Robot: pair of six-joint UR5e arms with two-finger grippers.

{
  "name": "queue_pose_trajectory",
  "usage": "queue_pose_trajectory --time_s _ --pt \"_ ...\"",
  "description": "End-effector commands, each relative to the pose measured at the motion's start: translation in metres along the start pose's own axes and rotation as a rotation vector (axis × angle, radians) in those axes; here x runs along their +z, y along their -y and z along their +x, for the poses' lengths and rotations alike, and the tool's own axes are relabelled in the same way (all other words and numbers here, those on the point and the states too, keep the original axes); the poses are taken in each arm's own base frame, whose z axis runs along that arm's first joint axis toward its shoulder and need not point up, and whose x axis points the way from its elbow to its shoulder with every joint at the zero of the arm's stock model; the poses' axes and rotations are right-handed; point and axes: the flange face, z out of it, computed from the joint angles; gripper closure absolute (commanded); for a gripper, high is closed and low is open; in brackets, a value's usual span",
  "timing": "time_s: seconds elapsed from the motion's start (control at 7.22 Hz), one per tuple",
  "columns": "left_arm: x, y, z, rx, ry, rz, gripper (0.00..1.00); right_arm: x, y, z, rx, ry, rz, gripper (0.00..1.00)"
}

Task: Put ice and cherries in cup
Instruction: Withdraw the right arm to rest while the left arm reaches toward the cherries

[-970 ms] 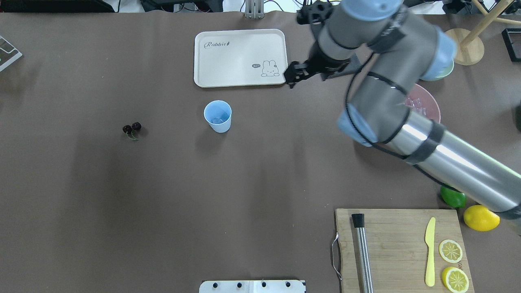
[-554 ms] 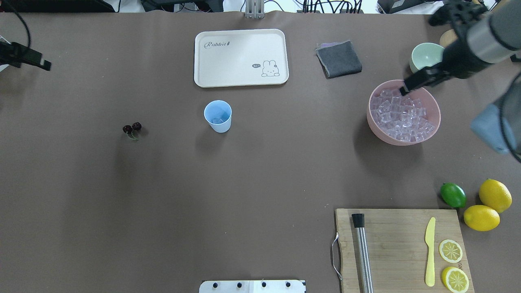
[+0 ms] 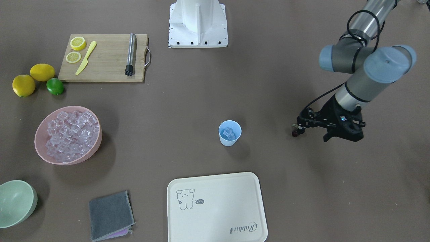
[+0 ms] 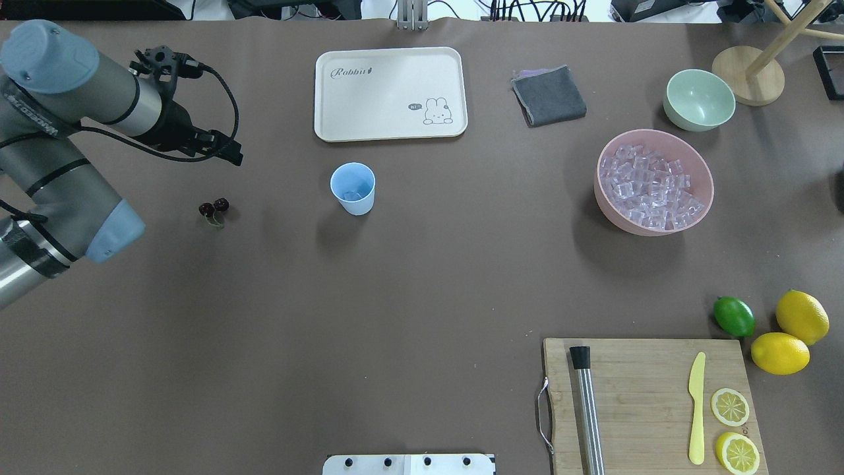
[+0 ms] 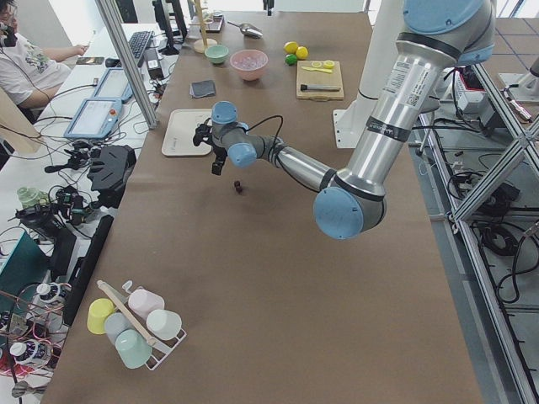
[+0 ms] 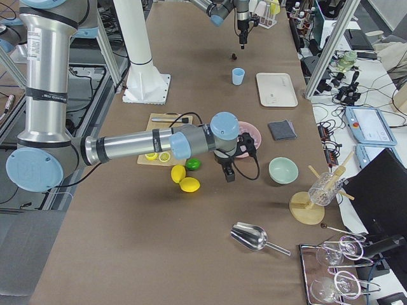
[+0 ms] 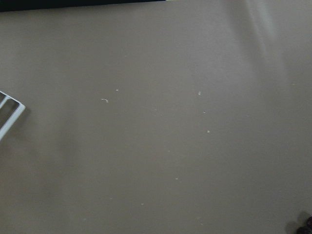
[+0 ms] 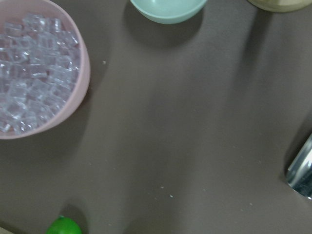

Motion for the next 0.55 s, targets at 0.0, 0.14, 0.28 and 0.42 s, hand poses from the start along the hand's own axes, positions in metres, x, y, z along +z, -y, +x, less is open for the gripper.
queue_pose_trajectory --time_s 0.0,0.14,0.28,0.42 --pt "0.011 -0.006 0.003 0.004 0.013 -0.003 0.03 -0.017 -0.018 0.032 0.043 -0.013 0.010 0.02" --pt "0.015 -0.007 -0.003 -0.006 0.043 0.011 0.03 -0.026 -0.005 0.020 0.062 -0.009 -0.011 0.02" --pt "0.029 -0.021 -0.013 -0.008 0.084 0.006 0.03 -0.032 0.006 0.017 0.066 -0.013 -0.012 0.02" --pt "0.031 -0.023 -0.013 -0.009 0.089 0.007 0.03 -0.034 0.007 0.014 0.060 -0.013 -0.009 0.02"
